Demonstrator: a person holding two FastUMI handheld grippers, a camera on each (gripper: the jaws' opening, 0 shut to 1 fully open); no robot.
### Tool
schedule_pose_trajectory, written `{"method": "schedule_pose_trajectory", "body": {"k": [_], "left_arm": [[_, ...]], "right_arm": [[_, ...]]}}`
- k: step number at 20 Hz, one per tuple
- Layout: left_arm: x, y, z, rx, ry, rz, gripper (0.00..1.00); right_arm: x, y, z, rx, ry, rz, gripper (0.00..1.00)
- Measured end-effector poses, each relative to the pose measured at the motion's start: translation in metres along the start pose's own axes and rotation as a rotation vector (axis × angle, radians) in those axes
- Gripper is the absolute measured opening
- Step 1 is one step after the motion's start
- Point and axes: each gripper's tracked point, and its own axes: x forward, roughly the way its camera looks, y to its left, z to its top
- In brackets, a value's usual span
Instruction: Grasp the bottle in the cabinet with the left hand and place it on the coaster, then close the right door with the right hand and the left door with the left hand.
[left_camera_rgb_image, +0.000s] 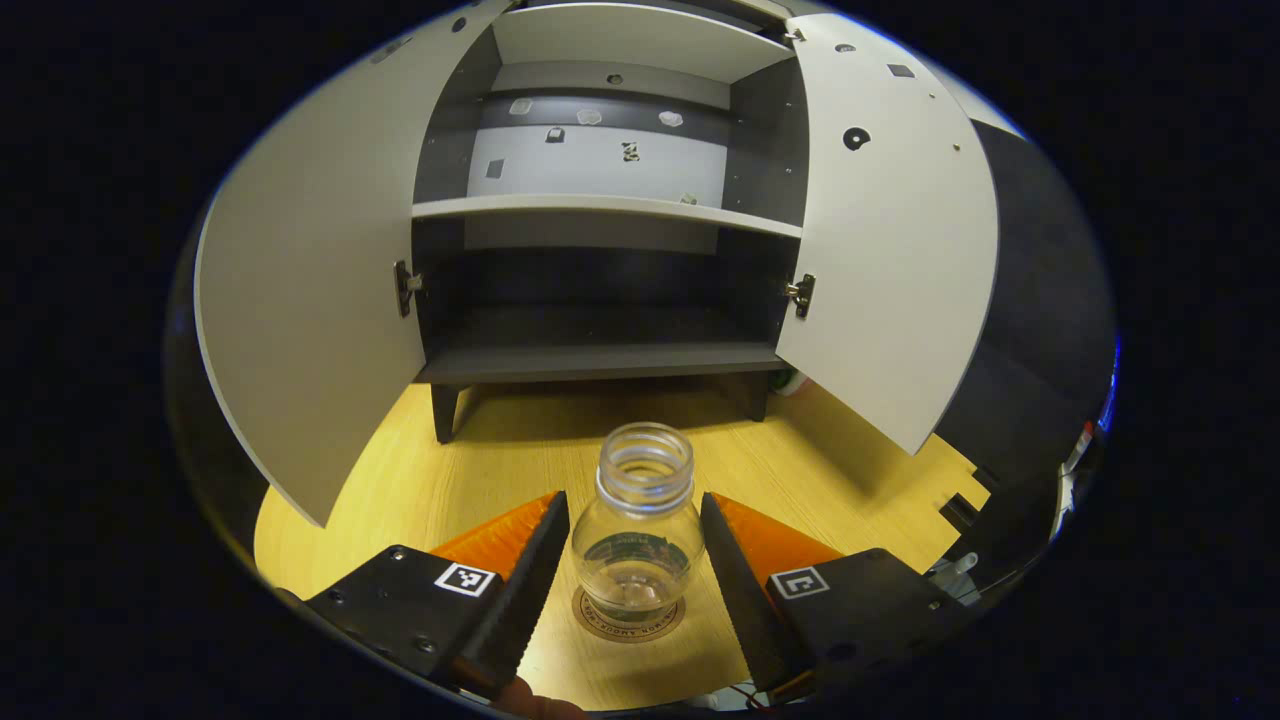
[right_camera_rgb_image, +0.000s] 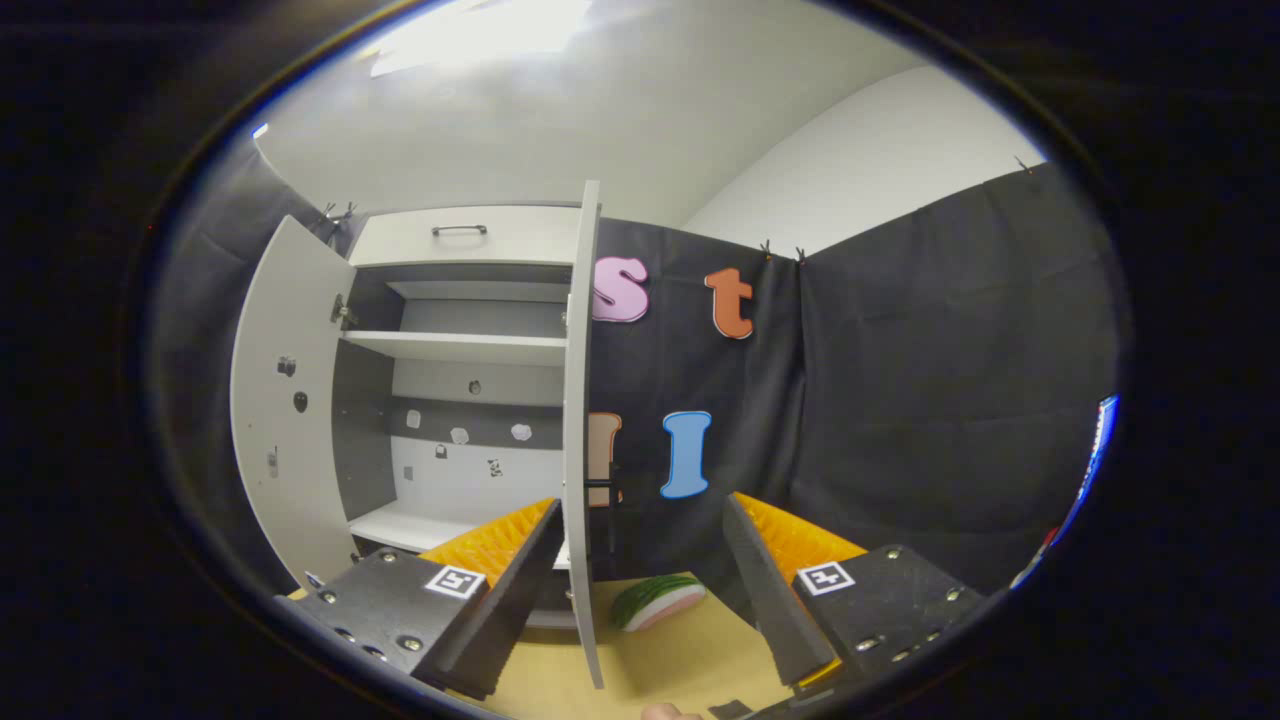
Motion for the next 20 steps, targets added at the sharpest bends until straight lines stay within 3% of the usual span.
{"method": "schedule_pose_trajectory", "body": {"k": [1, 2, 9, 13, 17, 20], "left_arm": [[-0.002, 0.0, 0.008, 0.008, -0.015, 0.0, 0.9], [-0.005, -0.002, 0.017, 0.002, -0.036, -0.003, 0.86], [-0.049, -0.007, 0.103, -0.029, -0.169, 0.02, 0.89], [-0.101, -0.004, 0.177, -0.035, -0.262, 0.097, 0.85], [-0.154, 0.019, 0.234, -0.051, -0.321, 0.201, 0.96], [-0.193, 0.048, 0.252, -0.093, -0.34, 0.256, 0.96]], "right_arm": [[0.001, -0.002, -0.003, 0.003, 0.005, -0.002, 0.98], [0.0, -0.006, -0.004, 0.007, 0.005, -0.008, 0.98], [0.013, -0.016, -0.02, 0.052, 0.028, 0.003, 0.98], [0.038, -0.012, -0.026, 0.051, 0.047, 0.045, 0.98], [0.07, -0.014, -0.018, 0.05, 0.026, 0.048, 0.98], [0.094, -0.012, -0.017, 0.053, 0.022, 0.019, 0.97]]}}
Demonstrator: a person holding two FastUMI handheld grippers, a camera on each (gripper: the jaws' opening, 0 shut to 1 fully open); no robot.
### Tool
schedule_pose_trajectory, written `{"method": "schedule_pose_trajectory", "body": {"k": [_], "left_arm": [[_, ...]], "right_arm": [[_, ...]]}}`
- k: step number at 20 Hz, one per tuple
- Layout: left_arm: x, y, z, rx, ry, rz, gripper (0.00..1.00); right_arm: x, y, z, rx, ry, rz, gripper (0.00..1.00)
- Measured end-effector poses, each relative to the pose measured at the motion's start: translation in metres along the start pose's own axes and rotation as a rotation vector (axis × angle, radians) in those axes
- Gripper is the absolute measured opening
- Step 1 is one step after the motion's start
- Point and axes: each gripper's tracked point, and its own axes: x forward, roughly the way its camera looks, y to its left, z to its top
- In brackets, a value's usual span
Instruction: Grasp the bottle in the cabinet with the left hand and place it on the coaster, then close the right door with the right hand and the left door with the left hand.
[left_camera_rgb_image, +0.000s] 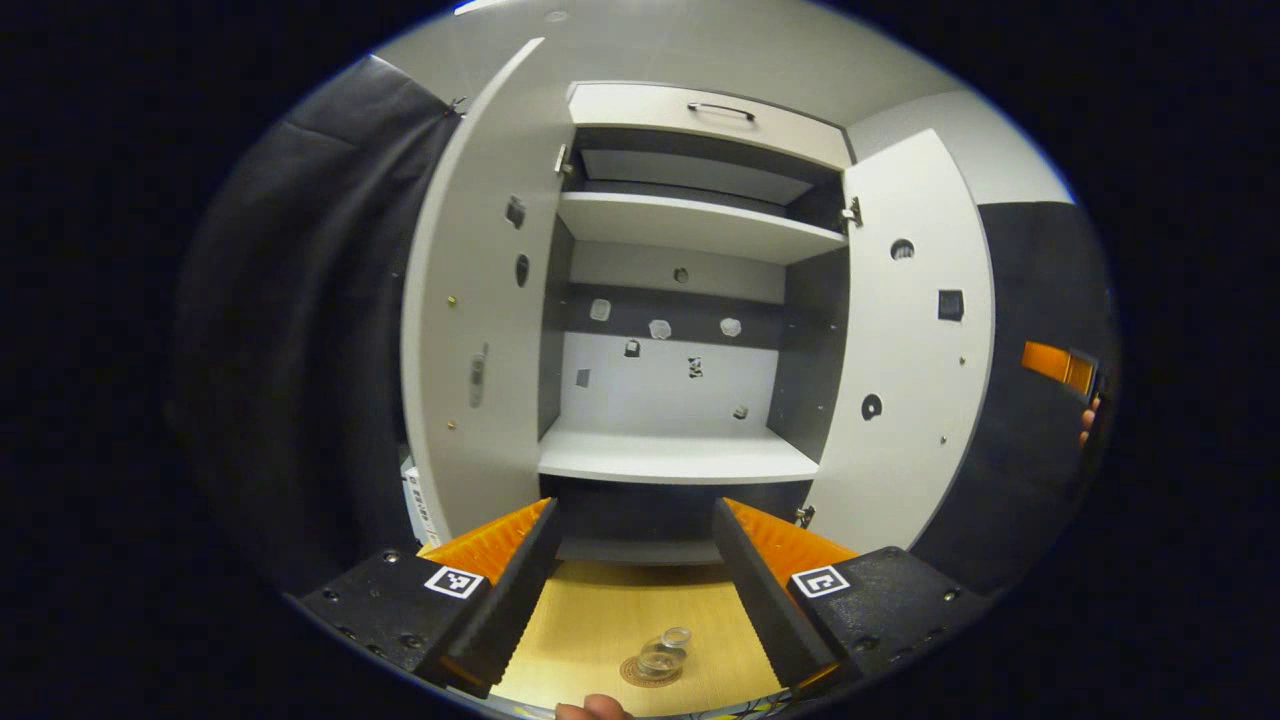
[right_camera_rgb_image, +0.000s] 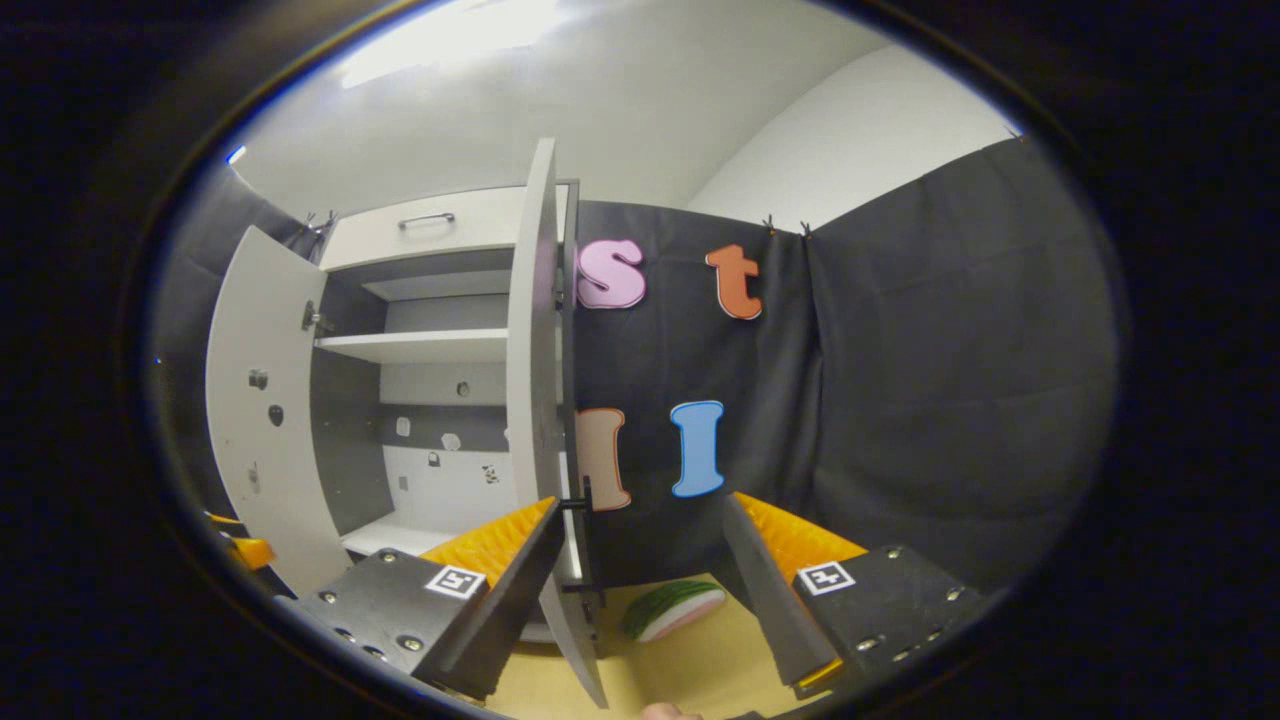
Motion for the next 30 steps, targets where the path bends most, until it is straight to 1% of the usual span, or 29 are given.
{"method": "schedule_pose_trajectory", "body": {"k": [1, 2, 5, 6, 8, 9, 10, 12, 13, 14, 15, 16, 19, 20, 21, 23, 24, 27, 30], "left_arm": [[-0.006, 0.015, 0.007, -0.01, -0.004, 0.023, 0.99], [-0.011, 0.029, 0.014, -0.021, -0.011, 0.046, 0.96], [-0.016, 0.071, 0.022, -0.041, -0.045, 0.093, 0.97], [-0.017, 0.085, 0.018, -0.045, -0.038, 0.116, 0.93], [-0.018, 0.108, 0.016, -0.054, -0.037, 0.16, 1.0], [-0.017, 0.119, 0.017, -0.048, -0.046, 0.176, 0.97], [-0.016, 0.123, 0.018, -0.041, -0.05, 0.182, 0.97], [-0.011, 0.126, 0.021, -0.039, -0.055, 0.178, 0.97], [-0.007, 0.125, 0.022, -0.044, -0.058, 0.169, 0.94], [-0.002, 0.123, 0.024, -0.05, -0.06, 0.155, 0.94], [0.002, 0.121, 0.025, -0.056, -0.061, 0.14, 0.97], [0.007, 0.119, 0.026, -0.061, -0.065, 0.129, 0.97], [0.018, 0.113, 0.029, -0.08, -0.067, 0.095, 0.97], [0.019, 0.113, 0.028, -0.083, -0.065, 0.088, 0.97], [0.019, 0.115, 0.029, -0.085, -0.066, 0.088, 0.97], [0.017, 0.119, 0.031, -0.088, -0.067, 0.094, 0.97], [0.014, 0.122, 0.032, -0.09, -0.068, 0.097, 0.97], [0.006, 0.135, 0.033, -0.086, -0.072, 0.125, 0.97], [-0.001, 0.155, 0.032, -0.088, -0.076, 0.172, 0.97]], "right_arm": [[0.006, 0.0, -0.002, -0.008, 0.003, -0.013, 0.97], [0.013, -0.001, -0.004, -0.015, 0.006, -0.028, 0.97], [0.026, 0.002, -0.011, -0.027, 0.012, -0.069, 0.97], [0.031, 0.003, -0.013, -0.035, 0.02, -0.079, 0.98], [0.035, 0.01, -0.019, -0.053, 0.028, -0.087, 0.98], [0.035, 0.011, -0.021, -0.067, 0.025, -0.099, 0.98], [0.035, 0.01, -0.021, -0.083, 0.023, -0.117, 0.96], [0.034, 0.014, -0.018, -0.103, 0.021, -0.121, 0.96], [0.033, 0.016, -0.019, -0.112, 0.021, -0.124, 0.95], [0.034, 0.019, -0.018, -0.125, 0.021, -0.123, 0.95], [0.032, 0.022, -0.017, -0.131, 0.02, -0.124, 0.95], [0.031, 0.024, -0.018, -0.134, 0.023, -0.126, 0.92], [0.029, 0.031, -0.017, -0.132, 0.026, -0.132, 0.92], [0.028, 0.035, -0.018, -0.133, 0.028, -0.123, 0.95], [0.028, 0.043, -0.018, -0.129, 0.03, -0.107, 0.92], [0.027, 0.064, -0.02, -0.118, 0.031, -0.054, 0.92], [0.028, 0.077, -0.022, -0.112, 0.032, -0.025, 0.95], [0.033, 0.116, -0.025, -0.096, 0.031, 0.052, 0.95], [0.043, 0.153, -0.032, -0.082, 0.041, 0.124, 0.95]]}}
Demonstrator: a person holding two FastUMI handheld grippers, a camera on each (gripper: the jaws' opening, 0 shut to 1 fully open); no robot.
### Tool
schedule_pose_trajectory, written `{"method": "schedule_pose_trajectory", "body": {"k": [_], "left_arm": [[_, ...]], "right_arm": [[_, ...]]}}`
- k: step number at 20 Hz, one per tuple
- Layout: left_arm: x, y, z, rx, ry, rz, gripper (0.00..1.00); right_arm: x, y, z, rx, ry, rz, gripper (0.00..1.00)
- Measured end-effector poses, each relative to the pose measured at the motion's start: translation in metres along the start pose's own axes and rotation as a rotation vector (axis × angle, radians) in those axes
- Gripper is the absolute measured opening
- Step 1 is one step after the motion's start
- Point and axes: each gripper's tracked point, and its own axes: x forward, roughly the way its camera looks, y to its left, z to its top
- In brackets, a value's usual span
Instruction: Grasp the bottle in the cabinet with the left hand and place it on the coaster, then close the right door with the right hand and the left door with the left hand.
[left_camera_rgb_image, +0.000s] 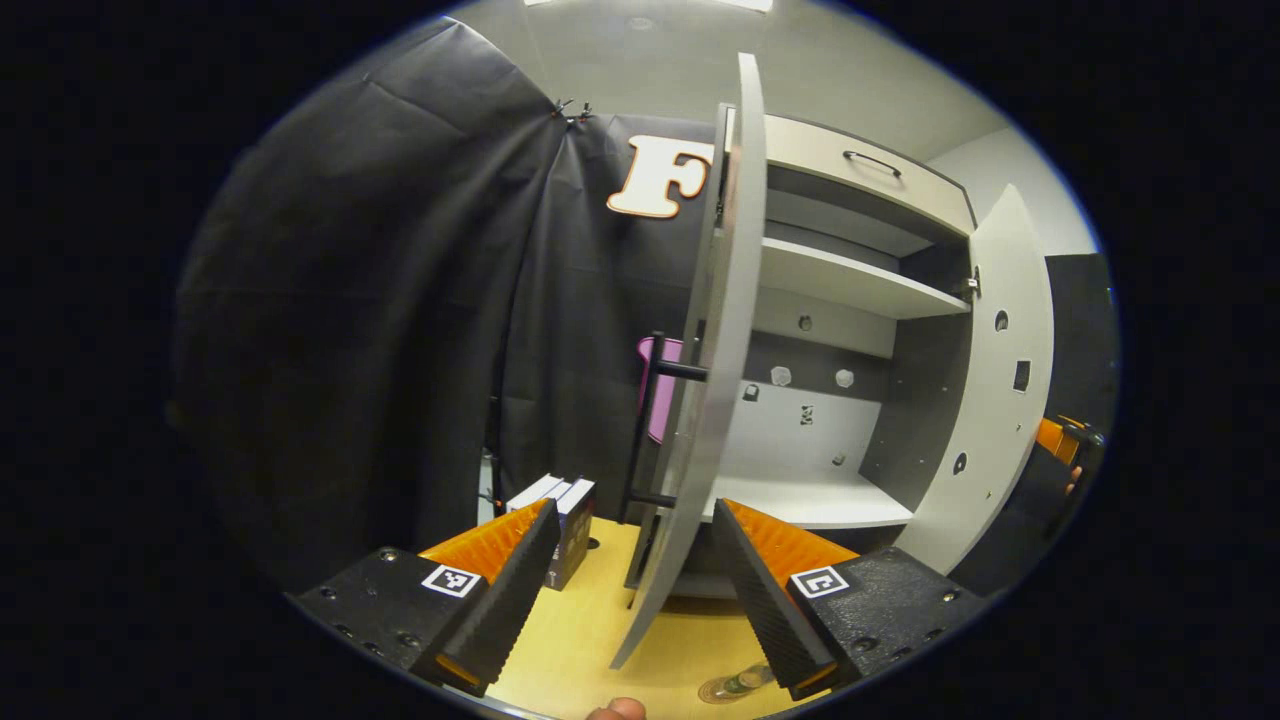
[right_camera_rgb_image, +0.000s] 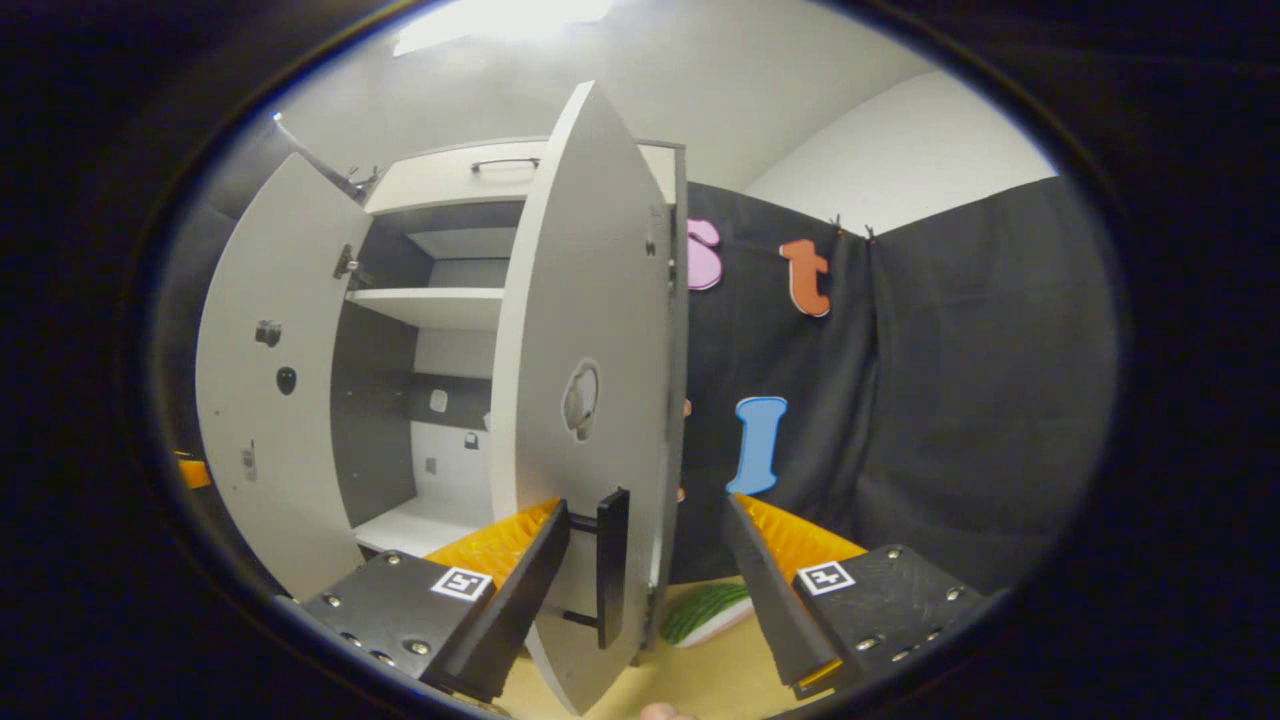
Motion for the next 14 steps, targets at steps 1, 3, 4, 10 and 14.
{"method": "schedule_pose_trajectory", "body": {"k": [1, 3, 4, 10, 14], "left_arm": [[0.001, 0.007, 0.0, -0.004, -0.001, 0.016, 0.96], [-0.005, 0.022, 0.001, -0.011, -0.001, 0.05, 0.96], [-0.01, 0.03, 0.002, -0.013, -0.002, 0.066, 0.96], [-0.023, 0.055, 0.005, -0.008, -0.012, 0.137, 0.94], [-0.024, 0.056, 0.004, -0.008, -0.012, 0.139, 0.97]], "right_arm": [[0.005, 0.011, 0.0, 0.009, 0.004, 0.023, 0.95], [0.013, 0.034, -0.002, 0.02, 0.01, 0.07, 0.93], [0.016, 0.046, -0.002, 0.027, 0.011, 0.097, 0.95], [0.019, 0.092, 0.004, 0.032, 0.0, 0.184, 0.93], [0.013, 0.1, 0.005, 0.05, 0.002, 0.206, 0.93]]}}
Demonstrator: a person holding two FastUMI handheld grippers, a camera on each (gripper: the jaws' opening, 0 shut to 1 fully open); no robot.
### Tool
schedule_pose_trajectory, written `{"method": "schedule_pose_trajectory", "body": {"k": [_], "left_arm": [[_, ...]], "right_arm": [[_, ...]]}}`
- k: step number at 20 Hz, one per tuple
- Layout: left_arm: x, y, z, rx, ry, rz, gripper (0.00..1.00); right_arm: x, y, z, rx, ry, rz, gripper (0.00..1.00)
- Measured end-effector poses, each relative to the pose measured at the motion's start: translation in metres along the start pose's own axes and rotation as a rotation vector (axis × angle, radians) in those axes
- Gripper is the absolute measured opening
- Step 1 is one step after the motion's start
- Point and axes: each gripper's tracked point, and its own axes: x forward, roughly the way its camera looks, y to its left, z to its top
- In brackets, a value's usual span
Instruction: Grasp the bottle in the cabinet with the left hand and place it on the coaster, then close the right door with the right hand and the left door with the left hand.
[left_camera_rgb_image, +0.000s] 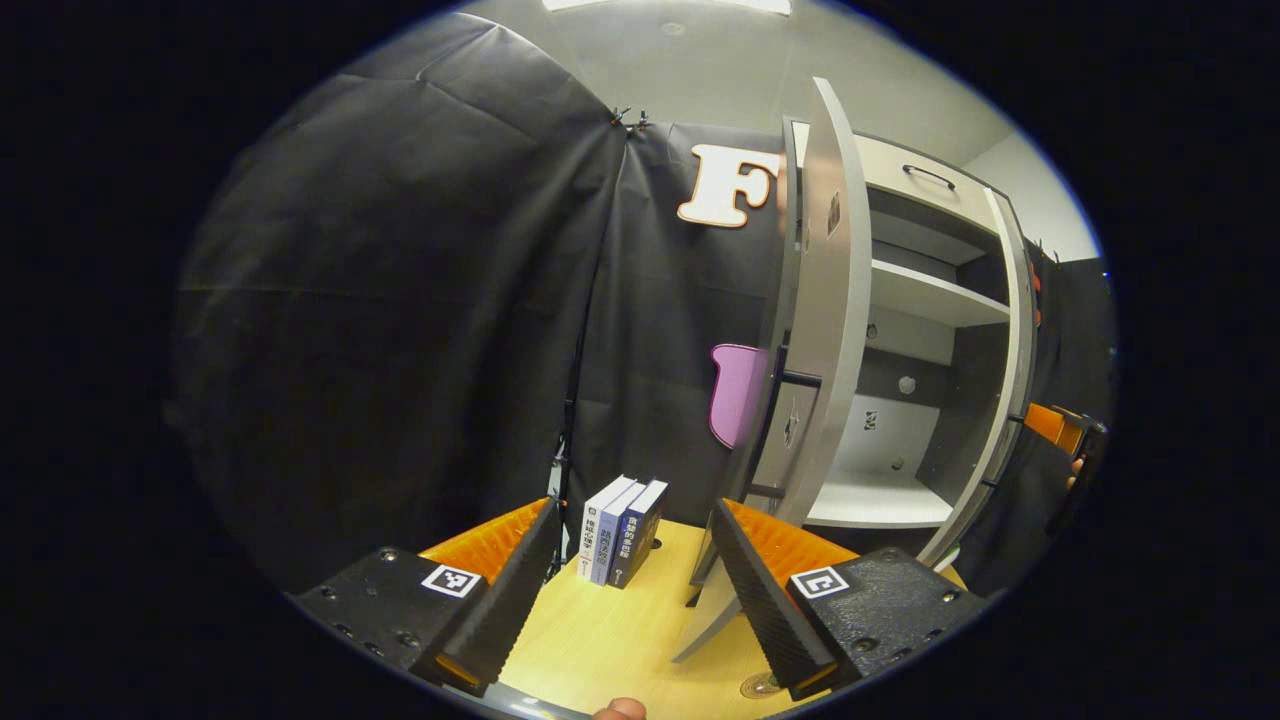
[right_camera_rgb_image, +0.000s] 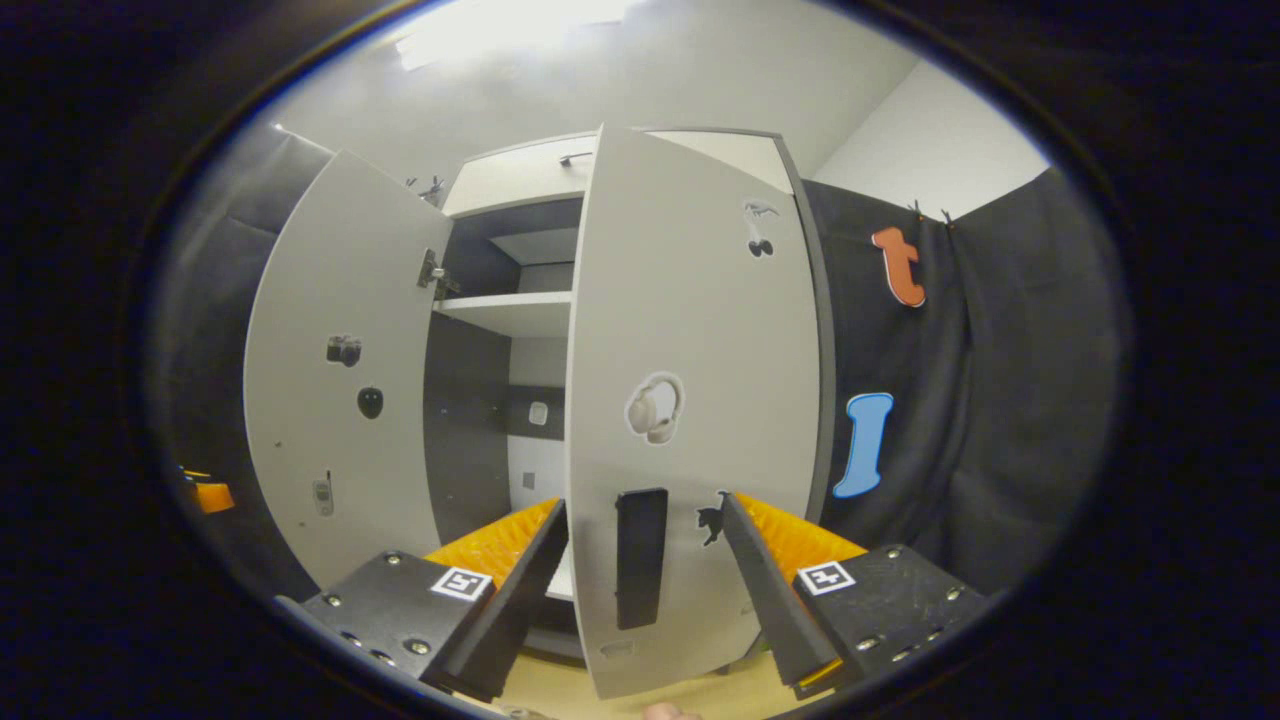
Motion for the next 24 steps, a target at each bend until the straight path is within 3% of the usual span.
{"method": "schedule_pose_trajectory", "body": {"k": [16, 18, 24], "left_arm": [[0.007, -0.016, 0.004, 0.034, -0.011, -0.048, 0.94], [0.013, -0.015, 0.004, 0.053, -0.01, -0.055, 0.97], [0.033, -0.017, 0.017, 0.115, -0.032, -0.092, 0.94]], "right_arm": [[-0.014, 0.007, 0.001, -0.002, -0.008, 0.032, 0.93], [-0.016, 0.013, -0.001, -0.005, -0.008, 0.041, 0.93], [-0.019, 0.024, -0.007, -0.028, -0.005, 0.038, 0.95]]}}
